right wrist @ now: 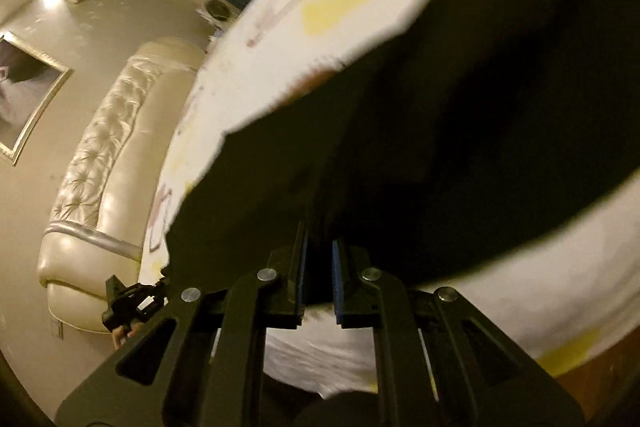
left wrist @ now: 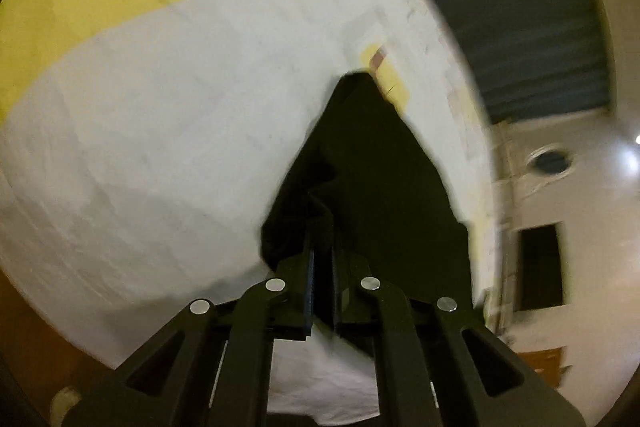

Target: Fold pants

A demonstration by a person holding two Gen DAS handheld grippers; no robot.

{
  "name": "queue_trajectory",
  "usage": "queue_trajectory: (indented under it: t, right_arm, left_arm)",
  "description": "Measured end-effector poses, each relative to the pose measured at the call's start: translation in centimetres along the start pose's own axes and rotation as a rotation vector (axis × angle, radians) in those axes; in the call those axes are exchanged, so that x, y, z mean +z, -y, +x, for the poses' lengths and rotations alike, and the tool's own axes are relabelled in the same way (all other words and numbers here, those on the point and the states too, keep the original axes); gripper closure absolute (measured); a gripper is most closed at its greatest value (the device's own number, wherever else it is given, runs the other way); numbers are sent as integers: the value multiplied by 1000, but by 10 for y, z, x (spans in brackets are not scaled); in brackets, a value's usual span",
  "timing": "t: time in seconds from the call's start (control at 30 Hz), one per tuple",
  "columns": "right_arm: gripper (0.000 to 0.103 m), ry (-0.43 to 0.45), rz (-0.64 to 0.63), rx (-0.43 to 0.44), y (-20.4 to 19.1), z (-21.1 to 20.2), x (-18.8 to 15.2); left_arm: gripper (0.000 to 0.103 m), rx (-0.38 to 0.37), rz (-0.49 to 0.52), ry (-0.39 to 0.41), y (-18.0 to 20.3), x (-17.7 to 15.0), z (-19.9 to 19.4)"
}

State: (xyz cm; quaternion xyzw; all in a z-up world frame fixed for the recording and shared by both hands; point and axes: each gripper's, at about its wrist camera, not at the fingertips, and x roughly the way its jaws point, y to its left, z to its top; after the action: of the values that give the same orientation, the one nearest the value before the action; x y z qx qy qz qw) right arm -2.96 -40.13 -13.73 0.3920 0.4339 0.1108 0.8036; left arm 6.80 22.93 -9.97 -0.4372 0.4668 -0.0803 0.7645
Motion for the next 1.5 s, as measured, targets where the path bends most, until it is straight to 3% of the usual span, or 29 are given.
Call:
queue_trajectory:
  t: [0.07, 0.2, 0.3, 0.43, 0.47, 0.5, 0.53, 0.57, 0.6, 0.63, 0.73, 0.8, 0.9, 1.03, 1.1, 1.17, 1.23, 1.4, 1.5]
  right_arm:
    - [93, -7, 16, 15, 5, 1, -2]
    - [94, -9, 4, 7, 6, 4, -5]
    - [94, -14, 11, 11, 4, -1, -7]
    - [88, -40, 26, 14, 6, -12, -4]
    - [82, -41, 28, 5, 7, -19, -3]
    - [77, -36, 26, -8, 7, -27, -1]
    - [76, -18, 17, -57, 7, -39, 5]
    - [72, 5, -4, -118, 6, -50, 12]
    - [69, 28, -23, -152, 5, -59, 18]
    - [68, 74, -57, -198, 3, -73, 32]
    - [60, 196, -81, -295, 2, -99, 81]
    - [49, 225, -52, -322, 4, -103, 115]
    - [41, 258, -24, -378, 9, -91, 170]
    - [37, 232, 22, -540, 23, -47, 237]
    - [37, 231, 62, -594, 36, -28, 256]
    - [37, 250, 100, -581, 49, -27, 263]
    - [37, 242, 126, -474, 60, -34, 262]
    - [33, 219, -13, -287, 85, -96, 246]
    - [33, 238, -54, -345, 132, -167, 230]
  left_arm:
    - [96, -8, 14, -4, -1, 0, -3]
    - [96, 46, 174, 0, 25, -2, -7]
    - [96, 85, 222, -11, 34, 0, -6]
    - [90, 101, 167, -26, 21, 6, -11]
    - [88, 101, 157, -14, 18, 8, -18]
    - [82, 135, 161, 17, 17, 8, -24]
    - [69, 175, 169, 44, 15, 8, -30]
    - [63, 235, 194, 97, 17, 10, -40]
    - [49, 266, 216, 129, 20, 11, -45]
    - [35, 314, 246, 169, 26, 12, -51]
    - [18, 376, 337, 255, 54, 13, -57]
    - [16, 408, 396, 274, 77, 14, -47]
    - [16, 412, 511, 237, 109, 4, -21]
    - [16, 475, 669, 175, 144, -17, 32]
    - [16, 498, 702, 168, 151, -30, 48]
    - [16, 489, 701, 151, 150, -38, 54]
    - [16, 476, 693, 119, 148, -42, 62]
    - [16, 461, 670, 84, 139, -49, 67]
    - [16, 476, 641, 91, 132, -46, 69]
